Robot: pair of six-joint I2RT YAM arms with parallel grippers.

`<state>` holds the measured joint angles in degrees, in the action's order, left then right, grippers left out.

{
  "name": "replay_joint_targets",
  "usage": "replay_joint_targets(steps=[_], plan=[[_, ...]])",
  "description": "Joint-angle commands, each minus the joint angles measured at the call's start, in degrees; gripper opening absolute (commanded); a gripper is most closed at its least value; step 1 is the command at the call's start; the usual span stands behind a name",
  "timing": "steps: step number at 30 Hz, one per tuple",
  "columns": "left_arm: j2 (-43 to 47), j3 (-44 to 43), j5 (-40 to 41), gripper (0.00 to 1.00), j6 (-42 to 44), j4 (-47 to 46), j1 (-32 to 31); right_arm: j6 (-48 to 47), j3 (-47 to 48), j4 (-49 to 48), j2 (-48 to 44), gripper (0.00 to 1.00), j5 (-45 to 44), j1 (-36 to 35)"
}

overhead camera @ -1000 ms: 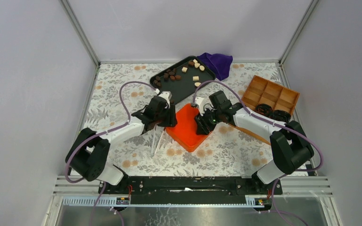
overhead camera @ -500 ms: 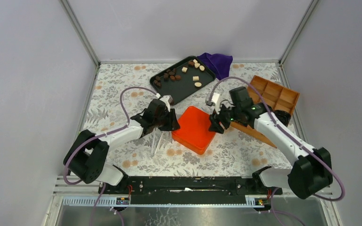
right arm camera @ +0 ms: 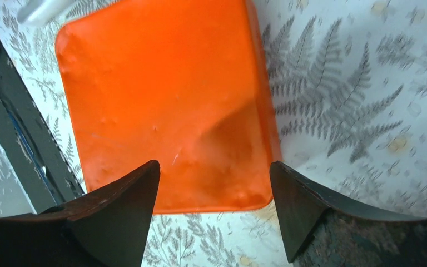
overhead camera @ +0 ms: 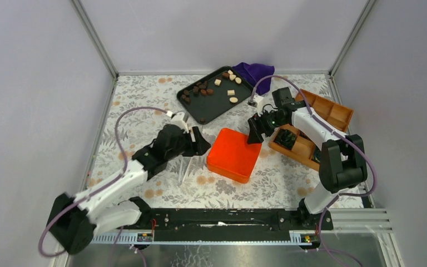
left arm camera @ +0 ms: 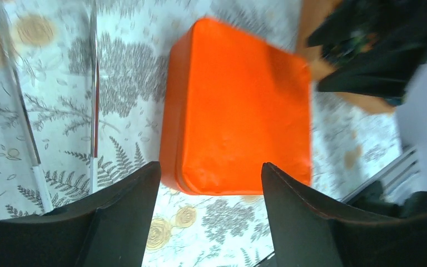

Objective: Pack the chocolate
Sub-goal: Close the box lid on the packing box.

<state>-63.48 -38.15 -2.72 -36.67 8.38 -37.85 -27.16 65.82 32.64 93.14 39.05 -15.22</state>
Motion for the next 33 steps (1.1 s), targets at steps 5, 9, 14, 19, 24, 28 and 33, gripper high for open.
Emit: replay_joint_targets(steps=[5,9,14,19,24,28,33], plan=[[21.9,15.0,-1.3,0.61,-15.1,-4.8,-2.9,-3.1,9.5,4.4,9.4,0.8,6.0,-0.3],[26.6,23.5,3.2,0.49,-21.6,-9.7,-10.7,-3.5,6.9,3.2,9.7,0.8,4.1,-1.2],[16.4,25.0,6.1,0.47,-24.1,-17.4,-16.5,-3.9,6.6,4.7,11.2,0.68,4.1,-2.6],[1.8,22.2,5.3,0.41,-22.8,-25.1,-16.8,-3.2,3.4,4.4,10.0,0.6,2.9,-4.9],[-6.3,18.8,6.9,0.32,-21.2,-26.5,-16.7,0.6,0.0,2.4,7.3,0.57,-1.7,-6.0],[-8.2,16.8,7.7,0.31,-19.3,-25.3,-16.2,3.5,-3.6,1.2,4.4,0.54,-4.8,-7.0],[-8.2,16.4,6.4,0.34,-17.3,-25.6,-15.3,7.1,-5.5,-0.5,1.7,0.59,-8.4,-7.0]])
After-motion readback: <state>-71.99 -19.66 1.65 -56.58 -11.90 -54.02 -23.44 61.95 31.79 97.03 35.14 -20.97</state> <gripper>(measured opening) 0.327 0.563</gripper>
